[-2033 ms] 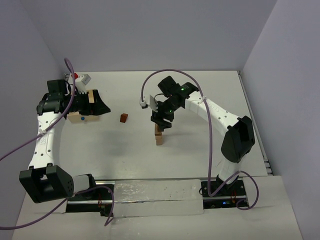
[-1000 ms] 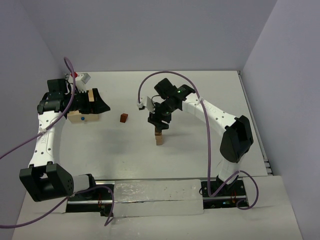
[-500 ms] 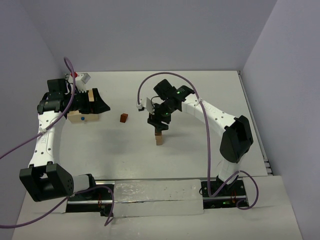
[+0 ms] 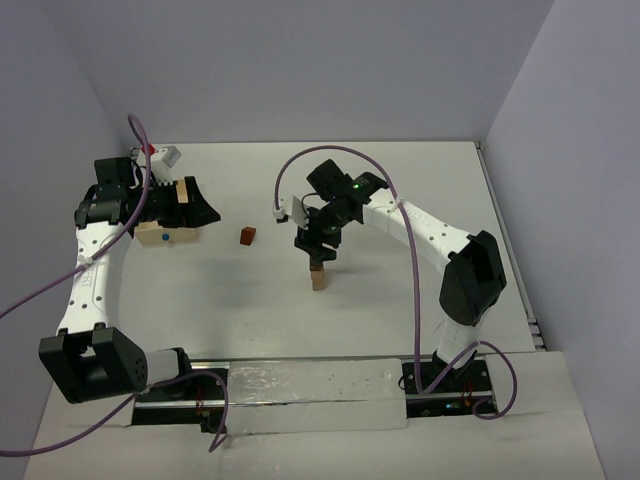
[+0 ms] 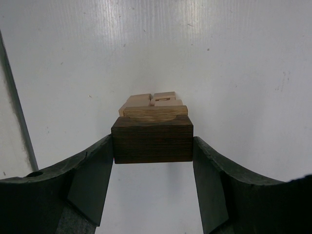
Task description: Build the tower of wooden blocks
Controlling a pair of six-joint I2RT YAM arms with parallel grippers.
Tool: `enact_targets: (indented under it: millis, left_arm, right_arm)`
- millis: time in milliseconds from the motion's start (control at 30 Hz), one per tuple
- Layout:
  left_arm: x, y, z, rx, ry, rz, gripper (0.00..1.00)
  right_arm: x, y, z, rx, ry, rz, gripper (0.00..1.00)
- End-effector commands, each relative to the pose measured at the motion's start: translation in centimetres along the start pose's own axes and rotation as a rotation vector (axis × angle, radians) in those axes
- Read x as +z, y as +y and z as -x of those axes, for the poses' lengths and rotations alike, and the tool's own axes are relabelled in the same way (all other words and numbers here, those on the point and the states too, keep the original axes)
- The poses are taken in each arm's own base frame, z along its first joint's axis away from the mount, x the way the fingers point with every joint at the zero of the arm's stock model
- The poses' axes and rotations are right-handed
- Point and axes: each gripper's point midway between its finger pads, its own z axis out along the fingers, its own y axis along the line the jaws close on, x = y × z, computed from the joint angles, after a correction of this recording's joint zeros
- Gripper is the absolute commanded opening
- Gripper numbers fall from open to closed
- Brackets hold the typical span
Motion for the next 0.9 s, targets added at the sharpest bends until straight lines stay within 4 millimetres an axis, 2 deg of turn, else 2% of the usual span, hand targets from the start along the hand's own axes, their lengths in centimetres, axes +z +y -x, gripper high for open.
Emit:
enact_targets:
  millis: [0,567,867]
  left_arm:
    - [-0.36,0.07,1.38,0.022,-0.044,0.01,0.99]
    - [-0.32,0.18,1.53,0.019,-0.042,0.014,0.99]
    - [-0.24,0.19,1.56,0.024,-0.039,0.009,0.99]
  right_arm:
    - [0.33,-0.17,0.49,-0.031,-0.015,-0.008,0.21]
    - [0.9,-0.01,0.22,-0.021,-0.013,0.009,0.26]
    - [1.24,0.06,-0.29,-0.018,0.0,0.01,0.35]
